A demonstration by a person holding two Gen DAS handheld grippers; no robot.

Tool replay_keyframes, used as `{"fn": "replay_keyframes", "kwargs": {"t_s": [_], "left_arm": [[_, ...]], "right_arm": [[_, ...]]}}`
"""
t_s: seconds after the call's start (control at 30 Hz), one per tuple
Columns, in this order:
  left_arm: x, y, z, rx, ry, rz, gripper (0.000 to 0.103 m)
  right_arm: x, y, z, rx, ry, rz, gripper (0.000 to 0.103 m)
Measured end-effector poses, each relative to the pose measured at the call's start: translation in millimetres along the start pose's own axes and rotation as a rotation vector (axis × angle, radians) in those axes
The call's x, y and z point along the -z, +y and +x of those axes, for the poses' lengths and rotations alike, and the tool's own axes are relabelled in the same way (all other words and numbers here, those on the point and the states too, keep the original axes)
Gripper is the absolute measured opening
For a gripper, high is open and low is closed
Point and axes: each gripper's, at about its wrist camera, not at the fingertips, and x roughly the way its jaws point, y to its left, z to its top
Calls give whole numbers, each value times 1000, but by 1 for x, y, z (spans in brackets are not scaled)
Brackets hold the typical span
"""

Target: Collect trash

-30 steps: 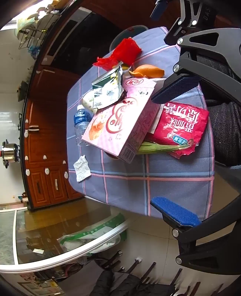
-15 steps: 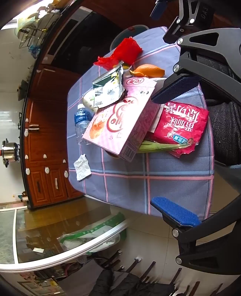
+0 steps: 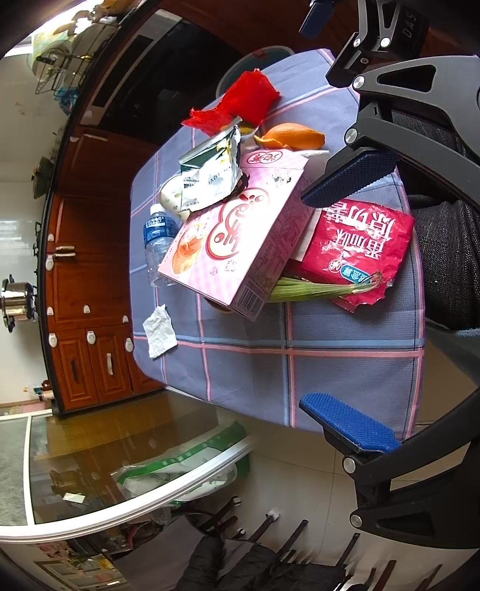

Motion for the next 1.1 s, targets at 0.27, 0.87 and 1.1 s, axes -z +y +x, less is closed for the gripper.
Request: {"fn": "replay_keyframes", "kwargs": {"t_s": [0.27, 0.87, 1.1], "left_arm": [[4, 4, 2, -1, 0, -7, 100], [6, 8, 3, 1, 6, -12, 100], [8, 7, 6, 0, 13, -8, 100]], "right_arm": [[2, 3, 3, -4, 13, -9, 98], [4, 7, 6, -10, 24, -23, 98], [4, 8, 7, -9, 25, -22, 98]]}}
